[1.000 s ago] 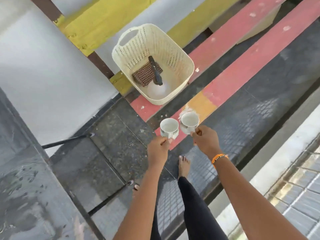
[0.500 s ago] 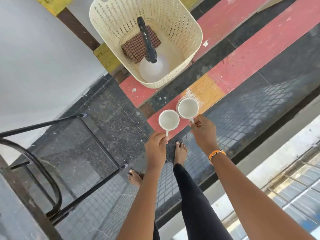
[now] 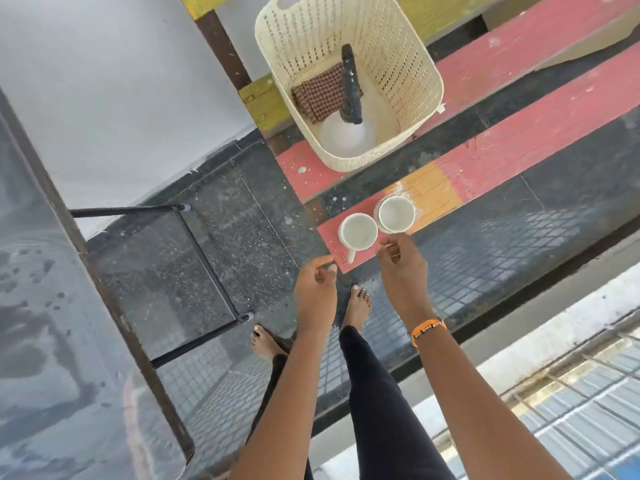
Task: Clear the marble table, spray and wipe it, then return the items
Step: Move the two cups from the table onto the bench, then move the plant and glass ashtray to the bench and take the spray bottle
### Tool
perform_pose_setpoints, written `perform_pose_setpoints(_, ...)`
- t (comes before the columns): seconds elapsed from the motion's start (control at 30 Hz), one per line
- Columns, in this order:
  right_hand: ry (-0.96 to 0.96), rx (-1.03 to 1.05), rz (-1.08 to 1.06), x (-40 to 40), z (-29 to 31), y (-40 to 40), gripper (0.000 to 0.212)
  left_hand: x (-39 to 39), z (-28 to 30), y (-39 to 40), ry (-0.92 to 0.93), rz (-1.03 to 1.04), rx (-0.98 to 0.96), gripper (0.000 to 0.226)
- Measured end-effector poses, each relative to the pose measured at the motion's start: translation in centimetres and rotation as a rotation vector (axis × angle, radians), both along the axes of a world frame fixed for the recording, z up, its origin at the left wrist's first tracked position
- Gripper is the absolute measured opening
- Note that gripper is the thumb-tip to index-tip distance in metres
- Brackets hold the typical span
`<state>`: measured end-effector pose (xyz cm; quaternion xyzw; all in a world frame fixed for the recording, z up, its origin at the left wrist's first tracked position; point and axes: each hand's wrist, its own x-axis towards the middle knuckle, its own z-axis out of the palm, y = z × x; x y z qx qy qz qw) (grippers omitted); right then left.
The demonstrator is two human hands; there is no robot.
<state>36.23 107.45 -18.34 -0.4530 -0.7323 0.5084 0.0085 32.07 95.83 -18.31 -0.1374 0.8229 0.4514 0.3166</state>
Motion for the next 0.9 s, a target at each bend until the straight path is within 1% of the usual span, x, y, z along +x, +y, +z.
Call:
perform_pose_setpoints(0.1, 0.105, -0.028, 0.056, -2.4, 3.6, -2.8, 0.006, -0.8, 4.0, -1.6, 0.050, 0.121, 0.109, 0.019)
perform_pose_setpoints(0.17, 0.205, -0.051, 0.129, -4.6, 6.5, -5.6, 0.007, -2.0, 7.3, -4.0, 0.106, 0.221, 0.198, 0.022)
perform_pose_setpoints(0.27, 0.312, -0.095, 0.262, -8.0, 10.4, -9.9, 0.006, -4.1, 11.6, -8.1, 0.235, 0.331, 0.281, 0.022)
perform_pose_setpoints(0.43, 0.458, -0.136, 0.477, -13.4, 15.6, -18.9, 0.006, -7.9, 16.7, -17.2, 0.426, 0.513, 0.327, 0.024)
perform_pose_setpoints(0.53, 0.471, -0.132, 0.587, -16.7, 17.5, -25.0, 0.006, -10.1, 18.0, -23.8, 0.494, 0.637, 0.317, 0.023)
perform_pose_setpoints(0.63, 0.435, -0.127, 0.621, -19.5, 17.5, -28.1, 0.006, -11.9, 18.0, -27.6, 0.473, 0.713, 0.297, 0.023)
perform_pose_setpoints(0.7, 0.421, -0.120, 0.661, -21.7, 17.6, -31.6, 0.007, -13.6, 17.9, -31.6, 0.484, 0.787, 0.278, 0.020)
perform_pose_setpoints(0.8, 0.394, -0.067, 0.671, -25.3, 17.4, -35.2, 0.006, -16.7, 17.3, -36.1, 0.489, 0.819, 0.234, 0.015)
perform_pose_setpoints(0.83, 0.374, -0.050, 0.666, -26.7, 17.2, -36.1, 0.008, -17.8, 17.0, -37.4, 0.480, 0.817, 0.219, 0.017)
perform_pose_setpoints(0.9, 0.338, -0.011, 0.678, -29.2, 16.7, -37.6, 0.015, -20.2, 16.6, -39.6, 0.448, 0.807, 0.198, 0.029)
